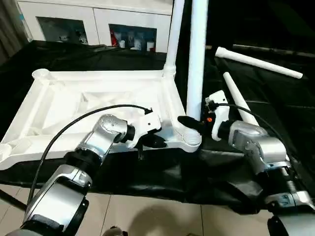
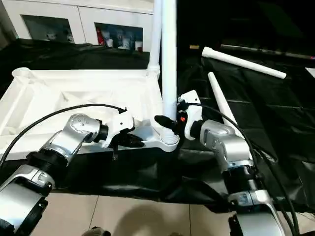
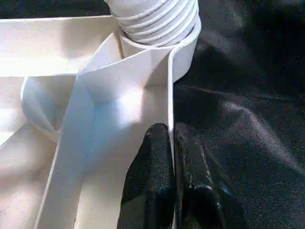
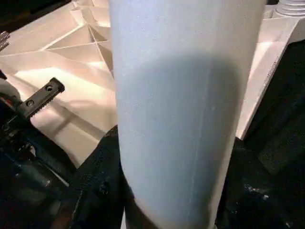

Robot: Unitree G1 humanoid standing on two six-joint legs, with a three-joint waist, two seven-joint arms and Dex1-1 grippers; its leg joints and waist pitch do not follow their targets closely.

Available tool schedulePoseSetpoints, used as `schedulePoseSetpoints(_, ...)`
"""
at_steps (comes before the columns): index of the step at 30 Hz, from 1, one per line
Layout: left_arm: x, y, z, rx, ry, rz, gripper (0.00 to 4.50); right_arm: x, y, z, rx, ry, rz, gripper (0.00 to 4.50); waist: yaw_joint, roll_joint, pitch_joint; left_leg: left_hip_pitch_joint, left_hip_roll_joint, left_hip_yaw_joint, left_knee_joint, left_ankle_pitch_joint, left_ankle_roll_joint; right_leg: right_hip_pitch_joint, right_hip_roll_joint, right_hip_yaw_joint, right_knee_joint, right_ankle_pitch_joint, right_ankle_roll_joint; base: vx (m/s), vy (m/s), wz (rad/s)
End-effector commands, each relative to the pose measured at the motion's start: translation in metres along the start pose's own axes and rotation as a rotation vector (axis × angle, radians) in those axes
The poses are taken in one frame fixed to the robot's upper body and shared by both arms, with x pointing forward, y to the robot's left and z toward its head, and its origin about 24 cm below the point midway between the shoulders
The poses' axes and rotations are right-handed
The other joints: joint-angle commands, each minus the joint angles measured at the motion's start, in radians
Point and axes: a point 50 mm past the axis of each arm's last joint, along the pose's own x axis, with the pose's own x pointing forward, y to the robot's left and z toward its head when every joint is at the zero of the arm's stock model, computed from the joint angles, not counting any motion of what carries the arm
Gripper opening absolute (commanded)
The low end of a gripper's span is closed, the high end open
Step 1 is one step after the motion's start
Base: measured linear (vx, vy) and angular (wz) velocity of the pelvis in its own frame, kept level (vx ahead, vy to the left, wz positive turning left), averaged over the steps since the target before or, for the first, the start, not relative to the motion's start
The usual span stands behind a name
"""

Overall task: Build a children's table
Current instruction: Insert table leg to table base

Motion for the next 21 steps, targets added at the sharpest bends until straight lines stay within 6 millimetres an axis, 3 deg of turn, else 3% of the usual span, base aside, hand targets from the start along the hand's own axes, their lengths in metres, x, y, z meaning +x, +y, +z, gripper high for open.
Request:
schedulePoseSetpoints(1,0.001,-0.002,-0.001,0.008,0.009,-0.009,0.00,-0.003,-0.008,-0.009,0.047,-0.007,-0.039,1.91,0.001,-0.001,-0.082,0.021,0.023,-0.011,-0.063,-0.158,0.011,0.054,-0.054,0.045,-0.076,-0.054,-0.249,0.000,0.000,0.00)
schedulePoseSetpoints(7,0.000,-0.002,-0.001,0.008,0.009,-0.001,0.00,-0.007,-0.012,-0.022,0.112,-0.043,-0.062,1.91,0.002,-0.001,-0.082,0.020,0.024,-0.012,-0.065,-0.159,0.015,0.055,-0.054,0.044,-0.076,-0.055,-0.250,0.000,0.000,0.00)
schedulePoseSetpoints(10,-0.002,0.000,-0.001,0.008,0.010,0.007,0.00,-0.010,-0.011,-0.038,0.158,-0.085,-0.082,1.91,0.005,0.006,-0.082,0.019,0.024,-0.013,-0.065,-0.163,0.015,0.055,-0.056,0.044,-0.075,-0.042,-0.252,0.000,0.000,0.00)
schedulePoseSetpoints(12,-0.002,0.001,-0.001,0.008,0.010,0.012,0.00,-0.011,-0.011,-0.041,0.170,-0.106,-0.087,1.91,0.004,0.002,-0.082,0.019,0.023,-0.013,-0.066,-0.168,0.015,0.056,-0.054,0.043,-0.075,-0.040,-0.253,0.000,0.000,0.00)
schedulePoseSetpoints(13,-0.003,0.002,-0.001,0.008,0.009,0.018,0.00,-0.012,-0.010,-0.044,0.183,-0.130,-0.094,1.91,0.004,0.009,-0.082,0.021,0.025,-0.013,-0.067,-0.179,0.013,0.053,-0.055,0.043,-0.077,-0.045,-0.255,0.000,0.000,0.00)
schedulePoseSetpoints(14,-0.004,0.002,-0.001,0.008,0.009,0.020,0.00,-0.012,-0.010,-0.045,0.184,-0.137,-0.097,1.91,0.004,0.006,-0.082,0.021,0.024,-0.014,-0.068,-0.187,0.011,0.054,-0.055,0.043,-0.077,-0.050,-0.256,0.000,0.000,0.00)
schedulePoseSetpoints(17,-0.005,0.004,0.000,0.009,0.008,0.032,0.00,-0.012,-0.009,-0.049,0.187,-0.172,-0.111,1.91,0.003,0.014,-0.081,0.023,0.024,-0.014,-0.069,-0.202,0.004,0.053,-0.053,0.043,-0.080,-0.057,-0.257,0.000,0.000,0.00)
schedulePoseSetpoints(19,-0.008,0.006,0.000,0.011,0.010,0.043,0.00,-0.012,-0.007,-0.056,0.164,-0.185,-0.125,1.91,0.007,0.024,-0.082,0.022,0.023,-0.016,-0.069,-0.211,-0.001,0.054,-0.055,0.043,-0.079,-0.050,-0.259,0.000,0.000,0.00)
schedulePoseSetpoints(21,-0.009,0.007,0.000,0.012,0.011,0.050,0.00,-0.012,-0.004,-0.060,0.147,-0.194,-0.127,1.91,0.005,0.024,-0.080,0.023,0.023,-0.017,-0.071,-0.241,-0.005,0.053,-0.055,0.042,-0.085,-0.071,-0.255,0.000,0.000,0.00)
